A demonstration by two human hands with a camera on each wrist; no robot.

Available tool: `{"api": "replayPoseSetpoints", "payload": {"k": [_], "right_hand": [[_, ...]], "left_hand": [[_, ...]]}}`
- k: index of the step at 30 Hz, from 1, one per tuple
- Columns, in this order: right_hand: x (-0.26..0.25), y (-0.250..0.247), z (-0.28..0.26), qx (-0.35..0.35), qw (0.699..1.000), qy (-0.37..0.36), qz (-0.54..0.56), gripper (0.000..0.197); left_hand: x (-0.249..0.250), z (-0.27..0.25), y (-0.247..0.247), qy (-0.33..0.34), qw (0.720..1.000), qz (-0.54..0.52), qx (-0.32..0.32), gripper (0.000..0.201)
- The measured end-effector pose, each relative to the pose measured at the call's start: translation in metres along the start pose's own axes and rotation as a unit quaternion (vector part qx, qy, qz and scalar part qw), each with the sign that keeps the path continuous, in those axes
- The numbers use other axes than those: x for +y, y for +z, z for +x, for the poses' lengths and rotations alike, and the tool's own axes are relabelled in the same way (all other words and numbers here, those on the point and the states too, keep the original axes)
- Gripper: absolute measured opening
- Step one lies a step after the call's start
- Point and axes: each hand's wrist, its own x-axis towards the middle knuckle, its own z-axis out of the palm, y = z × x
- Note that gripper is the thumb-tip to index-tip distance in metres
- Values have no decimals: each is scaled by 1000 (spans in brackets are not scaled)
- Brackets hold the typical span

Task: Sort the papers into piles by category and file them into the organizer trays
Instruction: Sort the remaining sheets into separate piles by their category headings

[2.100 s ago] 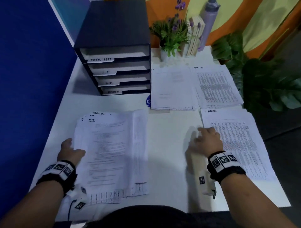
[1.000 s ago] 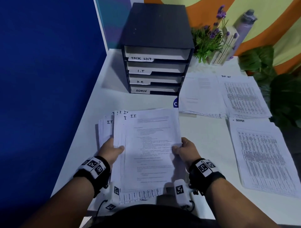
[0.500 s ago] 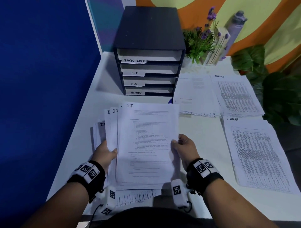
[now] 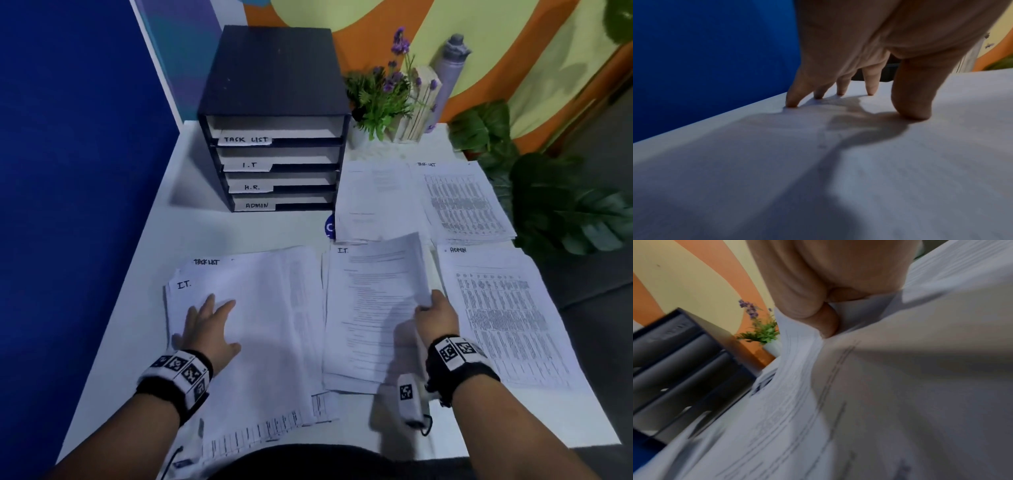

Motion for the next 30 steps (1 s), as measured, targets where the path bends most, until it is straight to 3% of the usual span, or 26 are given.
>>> {"api": "replayPoseSetpoints", "payload": {"k": [6,13,16,18,22,23,26,30], "right_hand": [[34,-13,12,-11,997,31,-65,14],[31,-9,15,-16,1000,25,7,24],[11,-21,25,28,994,-6,108,15],[-12,-33,33,29,982,-41,180,24],[-63,-48,41,-48,954,-98,281,50],[-70,-48,43,-65,951,-99,285,54],[-75,-48,52,-78,949,-124,279,47],[-41,-43,67,-138,966,-75,207,43]], "left_hand": [[-1,4,3,-9,1000,8,-1,81],[17,3,-4,-43,998,51,-15,80],[48,4,-9,60,996,-51,44,68],[83,3,-17,124,969,-212,34,66],[157,4,-30,170,870,-451,-100,57],[170,8,-30,166,867,-462,-85,48],[198,17,-37,101,908,-404,42,26],[215,33,-38,51,906,-412,81,28]]}}
